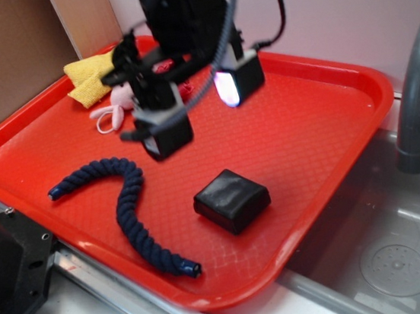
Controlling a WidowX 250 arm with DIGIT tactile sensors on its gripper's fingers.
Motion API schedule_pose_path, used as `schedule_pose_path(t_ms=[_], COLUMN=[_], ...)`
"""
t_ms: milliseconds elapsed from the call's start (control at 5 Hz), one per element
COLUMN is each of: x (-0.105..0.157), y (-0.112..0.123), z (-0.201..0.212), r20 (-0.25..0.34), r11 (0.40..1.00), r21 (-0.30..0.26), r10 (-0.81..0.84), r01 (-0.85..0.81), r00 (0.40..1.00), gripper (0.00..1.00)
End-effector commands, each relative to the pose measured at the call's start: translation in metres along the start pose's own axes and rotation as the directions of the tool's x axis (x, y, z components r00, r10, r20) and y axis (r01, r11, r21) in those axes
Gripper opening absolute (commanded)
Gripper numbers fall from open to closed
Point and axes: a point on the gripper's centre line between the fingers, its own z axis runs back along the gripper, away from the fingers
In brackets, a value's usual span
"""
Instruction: Grab the black box.
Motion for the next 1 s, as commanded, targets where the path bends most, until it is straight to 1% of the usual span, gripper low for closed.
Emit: schedule_pose_path(t_ms=[0,200,400,600,800], x=[0.011,0.010,-0.002,0.000,-0.001], y=[-0.012,-0.013,-0.008,-0.008,-0.006], z=[-0.032,-0.051,-0.063,-0.072,-0.074], r20=[-0.077,-0.115,-0.138,-0.178,-0.167], r11=[0.990,0.990,0.981,0.993,0.993], r21=[0.066,0.095,0.121,0.096,0.092], r10=[0.133,0.110,0.170,0.086,0.090], r01=[-0.128,-0.099,-0.154,-0.069,-0.076], r00=[0.988,0.987,0.976,0.980,0.982], gripper=[1.00,1.00,1.00,1.00,1.00])
